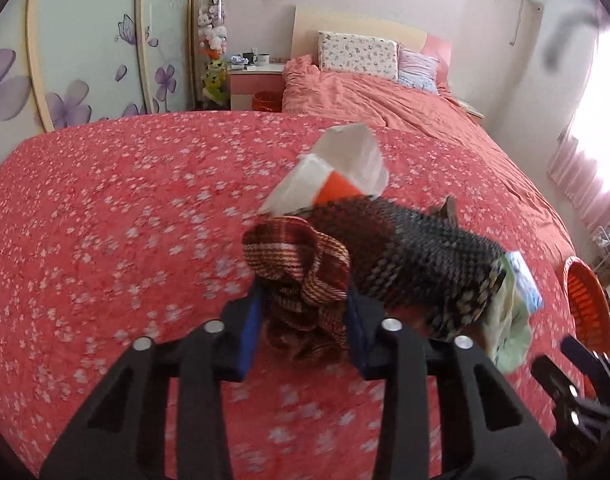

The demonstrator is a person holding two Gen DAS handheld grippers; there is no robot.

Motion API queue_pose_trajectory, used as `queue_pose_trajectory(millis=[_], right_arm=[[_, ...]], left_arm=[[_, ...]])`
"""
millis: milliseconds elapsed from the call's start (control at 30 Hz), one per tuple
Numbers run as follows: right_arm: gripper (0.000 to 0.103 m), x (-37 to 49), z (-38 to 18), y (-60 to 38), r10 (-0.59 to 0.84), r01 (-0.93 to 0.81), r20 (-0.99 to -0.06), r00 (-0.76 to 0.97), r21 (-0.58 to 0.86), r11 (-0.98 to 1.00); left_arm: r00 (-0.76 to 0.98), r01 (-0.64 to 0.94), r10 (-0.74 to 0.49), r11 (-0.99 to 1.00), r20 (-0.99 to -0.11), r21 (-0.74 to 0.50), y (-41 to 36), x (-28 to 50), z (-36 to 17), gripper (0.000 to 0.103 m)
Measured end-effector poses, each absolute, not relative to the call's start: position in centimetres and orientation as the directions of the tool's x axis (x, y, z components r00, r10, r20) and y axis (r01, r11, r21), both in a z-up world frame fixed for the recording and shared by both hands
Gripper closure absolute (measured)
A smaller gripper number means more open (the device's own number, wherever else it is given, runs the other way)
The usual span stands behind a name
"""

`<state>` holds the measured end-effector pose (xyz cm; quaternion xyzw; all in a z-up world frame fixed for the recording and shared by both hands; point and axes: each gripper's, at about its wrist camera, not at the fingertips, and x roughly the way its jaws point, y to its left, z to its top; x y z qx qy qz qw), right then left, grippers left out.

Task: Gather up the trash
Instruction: 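Grasp the mint-green sock with the right tool while the left tool grasps the plaid scrunchie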

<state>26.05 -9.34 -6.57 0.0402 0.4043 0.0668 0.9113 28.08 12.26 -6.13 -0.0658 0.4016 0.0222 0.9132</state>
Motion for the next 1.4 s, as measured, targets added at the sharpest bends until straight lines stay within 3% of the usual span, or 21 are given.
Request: queue_pose_trajectory(millis=[167, 333, 400, 500, 533, 633, 900, 1067, 1133, 1400], right_arm=[[0.034, 27.3, -7.2, -7.1, 0.155, -0.115, -0.749, 0.645, 0.106, 0.988], [0.04, 28.6, -8.4, -5.9, 0.14, -0.107, -0.78, 0.61, 0.094, 0.99], [0.047, 28.4, -8.5, -5.6, 0.11, -0.099, -0.774, 0.623, 0.061, 0.993], [0.071, 28.2, -8.4, -5.7, 0.109, -0.103, -0.769, 0.63, 0.056, 0.993], [0.086, 28.3, -8.4, -5.9, 0.12, -0.106, -0.771, 0.625, 0.069, 0.992], [0.096, 28.2, -8.3, -7.0, 0.125, -0.078, -0.771, 0.624, 0.099, 0.992], [0.095, 27.6, -7.8, -7.9, 0.16, -0.089, -0.76, 0.63, 0.134, 0.987], [0.071, 28.5, -8.2, -6.2, 0.138, -0.093, -0.773, 0.62, 0.102, 0.99], [0.067, 29.0, -8.4, -5.8, 0.133, -0.097, -0.777, 0.616, 0.092, 0.991], [0.066, 29.0, -8.9, -5.4, 0.105, -0.099, -0.775, 0.623, 0.055, 0.994]], left_arm=[[0.662, -0.084, -0.034, 0.989, -0.749, -0.12, 15.9, 25.5, -6.7, 0.069], [0.654, -0.075, -0.038, 0.99, -0.755, -0.116, 17.5, 24.2, -7.4, 0.057], [0.656, -0.069, -0.033, 0.992, -0.754, -0.104, 17.7, 24.0, -7.7, 0.048], [0.643, -0.057, -0.057, 0.991, -0.764, -0.123, 17.7, 24.2, -8.2, 0.047], [0.637, -0.059, -0.066, 0.989, -0.768, -0.134, 17.7, 24.1, -8.4, 0.047], [0.614, -0.063, -0.096, 0.983, -0.783, -0.17, 17.9, 24.0, -9.0, 0.047], [0.621, -0.045, -0.081, 0.989, -0.779, -0.139, 17.0, 23.9, -9.1, 0.046], [0.641, -0.044, -0.056, 0.993, -0.766, -0.11, 16.3, 24.9, -8.5, 0.046], [0.647, -0.038, -0.044, 0.995, -0.761, -0.09, 15.8, 25.2, -8.5, 0.046], [0.636, -0.035, -0.084, 0.99, -0.767, -0.137, 16.0, 25.0, -9.6, 0.045]])
